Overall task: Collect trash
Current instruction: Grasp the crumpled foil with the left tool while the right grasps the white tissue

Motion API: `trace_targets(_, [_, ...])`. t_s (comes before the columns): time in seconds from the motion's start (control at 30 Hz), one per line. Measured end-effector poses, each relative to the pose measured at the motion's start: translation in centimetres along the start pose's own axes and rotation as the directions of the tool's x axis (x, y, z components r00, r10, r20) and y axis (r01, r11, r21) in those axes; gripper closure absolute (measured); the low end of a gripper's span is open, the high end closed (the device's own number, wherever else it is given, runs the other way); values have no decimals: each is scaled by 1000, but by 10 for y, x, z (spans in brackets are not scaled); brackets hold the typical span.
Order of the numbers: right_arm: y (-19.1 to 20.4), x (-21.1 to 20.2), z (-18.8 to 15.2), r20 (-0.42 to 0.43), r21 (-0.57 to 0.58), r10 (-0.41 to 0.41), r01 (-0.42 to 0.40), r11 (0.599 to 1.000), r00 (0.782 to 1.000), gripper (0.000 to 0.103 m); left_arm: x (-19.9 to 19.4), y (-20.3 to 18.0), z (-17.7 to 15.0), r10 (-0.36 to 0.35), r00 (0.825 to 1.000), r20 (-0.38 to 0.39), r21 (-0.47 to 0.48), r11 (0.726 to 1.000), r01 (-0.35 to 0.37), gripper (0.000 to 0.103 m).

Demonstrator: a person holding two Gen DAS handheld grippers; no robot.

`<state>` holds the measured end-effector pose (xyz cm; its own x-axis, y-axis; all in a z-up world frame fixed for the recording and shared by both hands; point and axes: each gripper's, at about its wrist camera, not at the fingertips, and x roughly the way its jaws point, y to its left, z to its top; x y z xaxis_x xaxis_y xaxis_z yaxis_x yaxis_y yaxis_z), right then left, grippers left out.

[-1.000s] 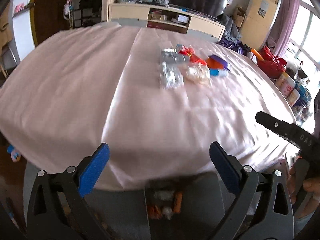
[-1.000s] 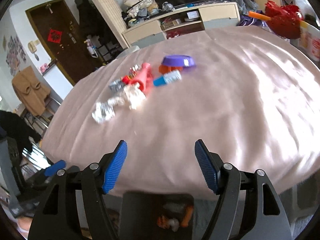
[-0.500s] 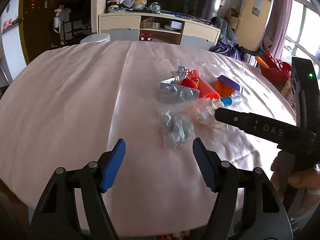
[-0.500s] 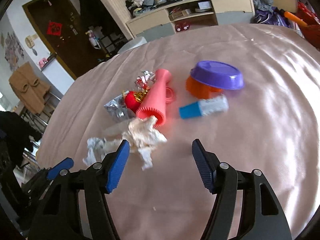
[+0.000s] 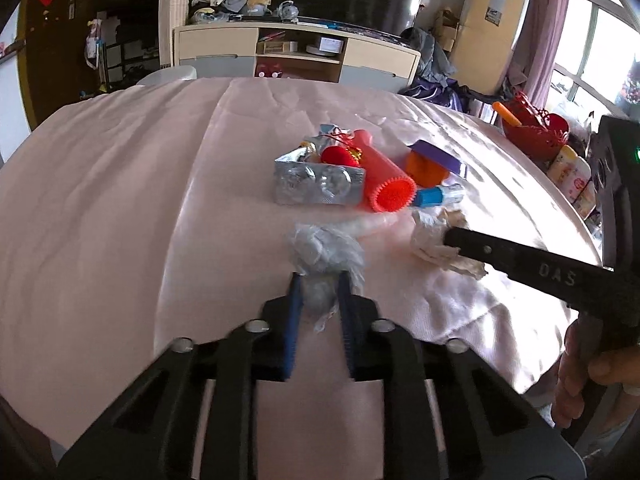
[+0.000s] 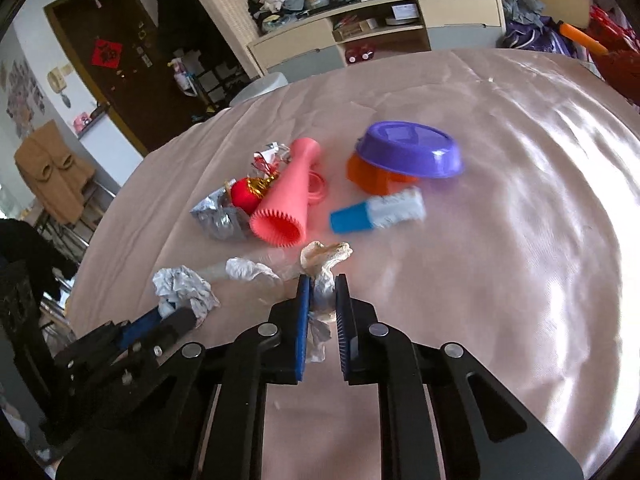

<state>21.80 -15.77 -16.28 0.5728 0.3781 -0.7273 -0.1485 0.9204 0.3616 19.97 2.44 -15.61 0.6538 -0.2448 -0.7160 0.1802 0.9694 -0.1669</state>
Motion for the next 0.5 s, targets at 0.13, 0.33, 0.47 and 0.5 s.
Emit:
trace_targets(0.13, [-8, -24, -12, 14, 3, -2, 1, 1000, 1000, 89, -14, -4, -7, -5, 1000, -9, -13, 1000, 5, 96])
trace_targets(0.33, [-7, -63, -36, 35, -36, -9, 10, 999, 999, 89, -46, -11, -27, -16, 1000, -15, -42, 999, 15, 100])
trace_targets(0.47, [-8, -84, -60, 28, -58, 1, 0, 998, 1000, 89, -68, -17, -42, -23, 1000, -16, -58, 998, 22, 100])
trace_targets(0.5, [-8, -88, -65, 26, -62, 2, 0, 998, 1000, 89, -75, -18, -48, -27, 1000, -17, -62, 998, 26, 100])
